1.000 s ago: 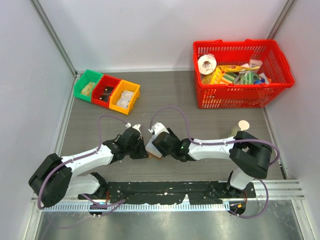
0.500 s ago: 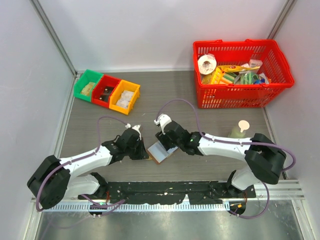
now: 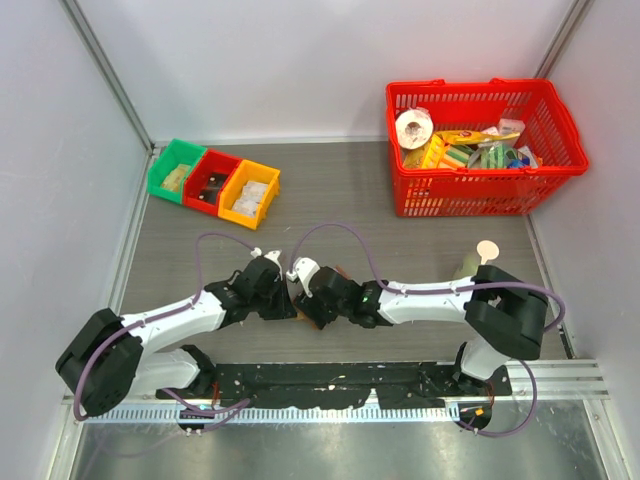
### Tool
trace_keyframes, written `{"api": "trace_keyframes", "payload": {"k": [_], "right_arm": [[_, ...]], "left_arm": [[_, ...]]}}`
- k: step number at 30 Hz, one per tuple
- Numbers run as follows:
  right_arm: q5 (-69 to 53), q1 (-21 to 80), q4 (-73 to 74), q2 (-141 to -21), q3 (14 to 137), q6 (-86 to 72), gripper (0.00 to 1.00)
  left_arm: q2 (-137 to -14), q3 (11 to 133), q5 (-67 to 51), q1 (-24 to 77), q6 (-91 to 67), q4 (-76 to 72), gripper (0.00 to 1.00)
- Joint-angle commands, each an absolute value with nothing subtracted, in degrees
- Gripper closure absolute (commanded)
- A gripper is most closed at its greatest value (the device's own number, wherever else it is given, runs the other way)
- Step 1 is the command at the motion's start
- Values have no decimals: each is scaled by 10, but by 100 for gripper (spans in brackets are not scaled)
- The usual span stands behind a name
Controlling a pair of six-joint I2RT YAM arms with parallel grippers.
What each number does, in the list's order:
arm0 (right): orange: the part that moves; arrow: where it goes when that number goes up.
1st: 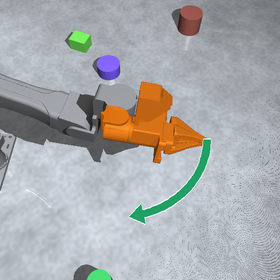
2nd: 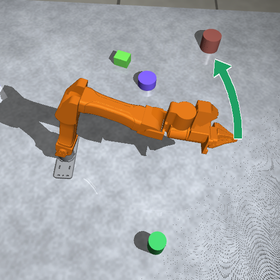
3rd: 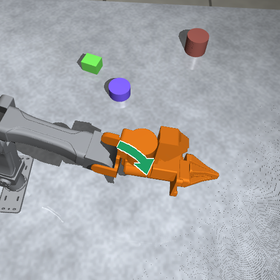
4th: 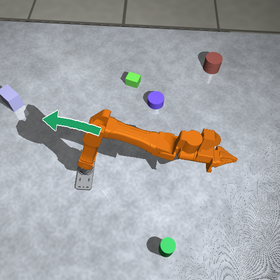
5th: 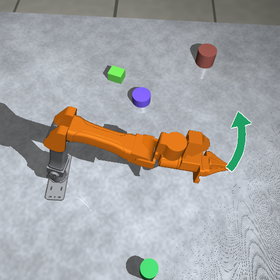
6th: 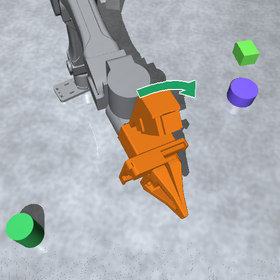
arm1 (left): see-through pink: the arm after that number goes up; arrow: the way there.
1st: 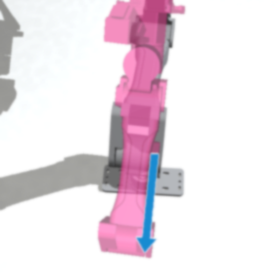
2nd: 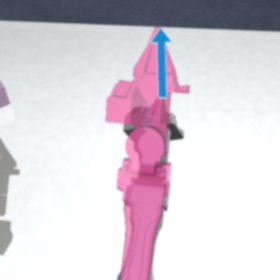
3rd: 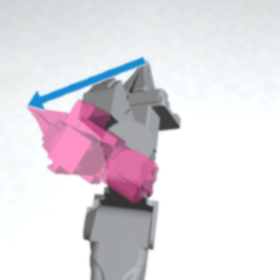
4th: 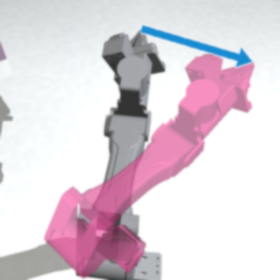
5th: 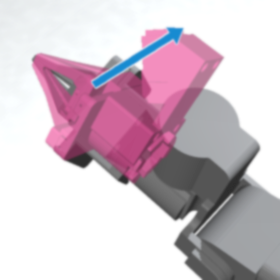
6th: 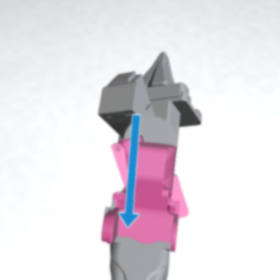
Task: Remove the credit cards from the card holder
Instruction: Remove the credit card from the card holder.
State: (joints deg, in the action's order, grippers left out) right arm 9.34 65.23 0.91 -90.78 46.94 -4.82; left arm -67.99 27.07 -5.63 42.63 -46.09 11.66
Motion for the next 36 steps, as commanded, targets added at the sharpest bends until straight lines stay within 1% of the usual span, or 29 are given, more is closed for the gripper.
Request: {"api": "trace_keyframes", "payload": {"k": [1, 9, 12, 17, 21, 24, 29, 36], "right_arm": [[118, 657, -13, -921, 487, -47, 35], [148, 657, -4, -950, 493, -47, 35], [202, 657, 15, -948, 492, -47, 37], [278, 657, 20, -935, 493, -47, 43], [327, 656, 18, -931, 498, -37, 46], [329, 650, 10, -929, 503, -33, 48], [317, 634, 4, -934, 515, -26, 49], [284, 567, 24, -934, 511, -61, 49]], "left_arm": [[-672, 269, -56, 427, -461, 115, 100], [-664, 269, -64, 427, -462, 117, 100], [-662, 271, -71, 427, -461, 122, 100], [-659, 274, -95, 427, -454, 126, 100], [-657, 276, -107, 427, -449, 128, 100], [-657, 279, -114, 427, -445, 133, 100], [-646, 275, -115, 428, -444, 136, 100], [-632, 280, -55, 428, -445, 169, 100]]}}
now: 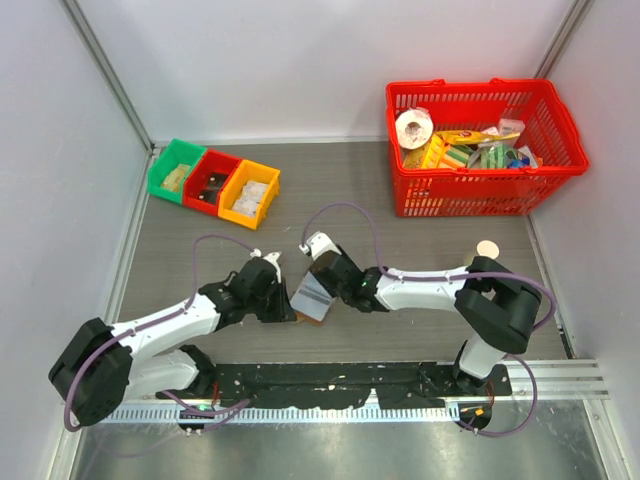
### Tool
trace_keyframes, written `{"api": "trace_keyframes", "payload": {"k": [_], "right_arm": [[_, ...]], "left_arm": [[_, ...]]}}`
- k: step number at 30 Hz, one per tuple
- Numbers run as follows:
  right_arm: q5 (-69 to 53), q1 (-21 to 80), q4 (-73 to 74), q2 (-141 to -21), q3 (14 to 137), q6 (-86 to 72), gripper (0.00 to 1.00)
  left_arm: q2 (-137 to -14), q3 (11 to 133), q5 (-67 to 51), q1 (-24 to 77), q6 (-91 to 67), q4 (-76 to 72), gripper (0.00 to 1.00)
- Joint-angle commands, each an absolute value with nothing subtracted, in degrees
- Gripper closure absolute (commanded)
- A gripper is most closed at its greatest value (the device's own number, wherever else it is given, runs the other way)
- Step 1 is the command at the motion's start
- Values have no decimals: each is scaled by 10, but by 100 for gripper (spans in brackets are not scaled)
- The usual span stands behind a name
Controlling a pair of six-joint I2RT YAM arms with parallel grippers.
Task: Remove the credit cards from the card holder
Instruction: Remove the credit card from the card holder.
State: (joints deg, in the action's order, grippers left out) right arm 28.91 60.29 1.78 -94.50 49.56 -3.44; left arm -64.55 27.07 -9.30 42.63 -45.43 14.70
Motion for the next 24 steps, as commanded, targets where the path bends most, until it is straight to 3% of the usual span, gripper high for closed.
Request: {"api": "trace_keyframes", "payload": {"k": [1, 4, 10, 17, 19, 24], "right_arm": [[282, 556, 28, -925, 505, -68, 49], [280, 548, 50, -894, 496, -85, 49], [213, 549, 63, -808, 476, -87, 48], [127, 606, 30, -791, 482, -53, 45], [123, 624, 18, -814, 486, -47, 44], [107, 653, -27, -876, 493, -36, 40]], "left_arm": [[-635, 285, -43, 428, -443, 175, 100], [-649, 297, -5, 427, -441, 192, 99], [-668, 320, 104, 427, -439, 185, 81], [-623, 330, 134, 427, -451, 186, 43], [-603, 315, 122, 427, -464, 187, 37], [-570, 262, 84, 427, -511, 164, 35]]}}
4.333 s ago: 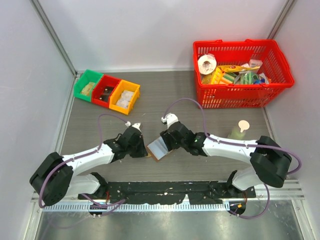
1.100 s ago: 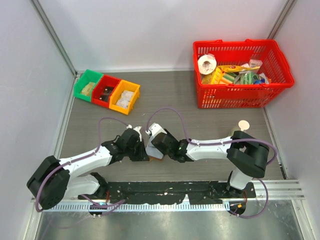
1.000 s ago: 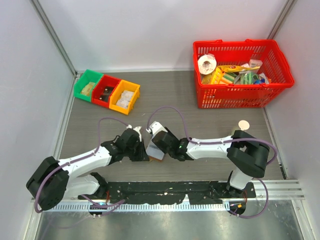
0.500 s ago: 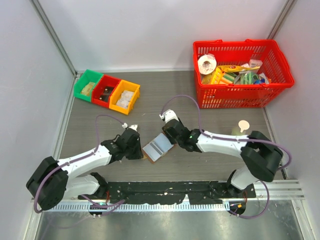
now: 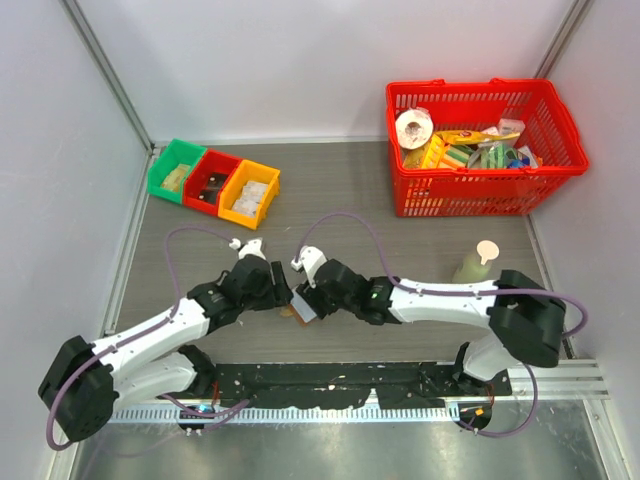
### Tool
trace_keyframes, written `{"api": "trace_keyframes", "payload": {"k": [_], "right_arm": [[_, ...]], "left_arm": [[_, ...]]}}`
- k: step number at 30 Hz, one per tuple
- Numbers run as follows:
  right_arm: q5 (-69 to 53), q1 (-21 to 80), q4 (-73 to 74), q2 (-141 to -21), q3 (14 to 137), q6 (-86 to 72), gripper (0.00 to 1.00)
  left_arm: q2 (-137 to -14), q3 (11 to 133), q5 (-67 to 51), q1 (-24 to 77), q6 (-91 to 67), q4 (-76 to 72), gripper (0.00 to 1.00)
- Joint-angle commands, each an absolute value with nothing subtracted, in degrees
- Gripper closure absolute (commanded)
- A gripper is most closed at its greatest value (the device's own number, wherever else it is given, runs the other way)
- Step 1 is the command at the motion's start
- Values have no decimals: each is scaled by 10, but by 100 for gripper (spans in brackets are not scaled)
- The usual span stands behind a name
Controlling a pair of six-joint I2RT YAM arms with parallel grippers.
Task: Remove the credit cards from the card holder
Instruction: Remove the credit card from the card holder.
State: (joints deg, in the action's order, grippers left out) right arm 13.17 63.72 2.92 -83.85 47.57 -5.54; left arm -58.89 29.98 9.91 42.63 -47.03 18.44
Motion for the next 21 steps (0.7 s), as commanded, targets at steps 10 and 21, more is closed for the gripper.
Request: {"api": "trace_keyframes", "payload": {"k": [10, 21], "right_arm": [[111, 673, -42, -943, 512, -19, 38], [111, 679, -18, -990, 533, -25, 38]], "left_arm": [[-593, 223, 34, 427, -542, 106, 45], [-624, 218, 32, 427, -540, 78, 90]]}}
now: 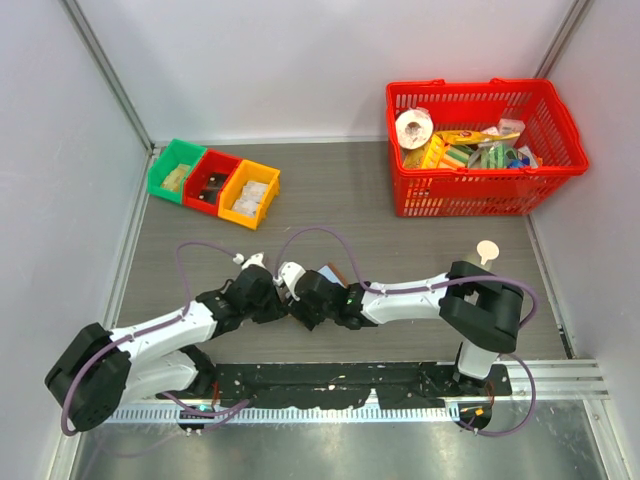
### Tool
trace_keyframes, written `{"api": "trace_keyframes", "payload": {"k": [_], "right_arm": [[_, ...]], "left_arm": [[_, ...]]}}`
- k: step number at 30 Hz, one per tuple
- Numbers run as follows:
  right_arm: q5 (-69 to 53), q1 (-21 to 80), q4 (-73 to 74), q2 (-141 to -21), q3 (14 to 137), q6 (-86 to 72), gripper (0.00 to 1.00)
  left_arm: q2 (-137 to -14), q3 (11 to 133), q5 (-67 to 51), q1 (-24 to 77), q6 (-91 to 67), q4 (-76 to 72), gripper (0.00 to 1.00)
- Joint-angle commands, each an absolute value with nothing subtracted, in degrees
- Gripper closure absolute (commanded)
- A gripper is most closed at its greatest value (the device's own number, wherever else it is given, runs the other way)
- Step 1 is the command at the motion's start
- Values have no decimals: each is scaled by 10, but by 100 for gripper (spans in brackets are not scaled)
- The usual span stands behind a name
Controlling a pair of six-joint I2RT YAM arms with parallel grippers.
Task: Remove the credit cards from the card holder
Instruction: Remove the credit card from the card holder.
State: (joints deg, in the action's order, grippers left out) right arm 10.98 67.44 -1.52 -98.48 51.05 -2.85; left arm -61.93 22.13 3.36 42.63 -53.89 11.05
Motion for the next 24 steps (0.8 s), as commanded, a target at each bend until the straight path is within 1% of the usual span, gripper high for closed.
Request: {"api": "trace_keyframes", "payload": {"k": [1, 2, 6, 9, 11, 18, 20, 24], "right_arm": [[113, 679, -15, -992, 534, -27, 38], [123, 679, -6, -993, 539, -27, 38], [187, 679, 15, -997, 541, -24, 45], [249, 679, 25, -991, 541, -19, 54], [271, 679, 25, -981, 541, -15, 59], [287, 675, 29, -947, 548, -15, 80], [285, 671, 33, -946, 555, -18, 82], [278, 662, 33, -949, 567, -18, 83]], "left_arm": [[-624, 218, 31, 427, -538, 78, 97], [-624, 218, 30, 427, -537, 79, 100], [-621, 225, 16, 427, -528, 93, 100], [-615, 228, 3, 428, -522, 102, 100], [-610, 229, 3, 427, -519, 110, 100], [-614, 235, -39, 427, -506, 120, 100], [-617, 236, -48, 427, -503, 120, 100], [-616, 237, -60, 427, -497, 125, 100]]}}
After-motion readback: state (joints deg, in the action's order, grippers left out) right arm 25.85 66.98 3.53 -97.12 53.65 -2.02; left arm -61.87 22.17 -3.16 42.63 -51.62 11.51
